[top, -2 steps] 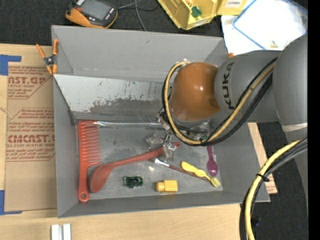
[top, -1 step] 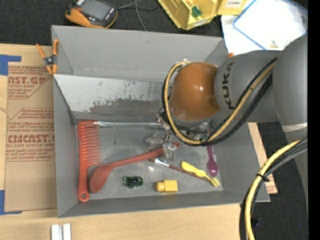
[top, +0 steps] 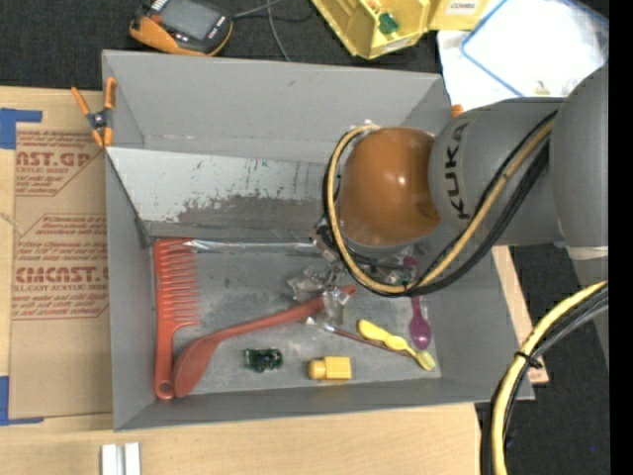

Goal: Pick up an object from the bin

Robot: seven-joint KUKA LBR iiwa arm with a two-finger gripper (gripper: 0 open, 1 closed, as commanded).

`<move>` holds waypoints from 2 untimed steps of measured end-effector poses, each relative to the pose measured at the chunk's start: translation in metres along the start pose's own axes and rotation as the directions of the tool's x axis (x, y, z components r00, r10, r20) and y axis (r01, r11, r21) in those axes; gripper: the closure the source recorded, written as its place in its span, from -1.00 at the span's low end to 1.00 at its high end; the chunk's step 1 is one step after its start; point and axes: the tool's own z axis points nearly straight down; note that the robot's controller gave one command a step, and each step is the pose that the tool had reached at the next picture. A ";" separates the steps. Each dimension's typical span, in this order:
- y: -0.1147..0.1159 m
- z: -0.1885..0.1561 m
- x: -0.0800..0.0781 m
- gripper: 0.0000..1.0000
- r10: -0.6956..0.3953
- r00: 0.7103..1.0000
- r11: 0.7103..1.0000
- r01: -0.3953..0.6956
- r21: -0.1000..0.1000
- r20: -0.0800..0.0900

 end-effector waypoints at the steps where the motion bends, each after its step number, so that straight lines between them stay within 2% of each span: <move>1: 0.000 -0.007 0.002 1.00 0.017 1.000 1.000 -0.017 -0.001 0.002; 2: 0.003 -0.005 0.012 1.00 0.010 1.000 1.000 -0.010 -0.002 0.003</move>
Offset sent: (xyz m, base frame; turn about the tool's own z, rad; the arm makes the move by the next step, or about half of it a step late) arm -0.0107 -0.0084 0.0055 0.0087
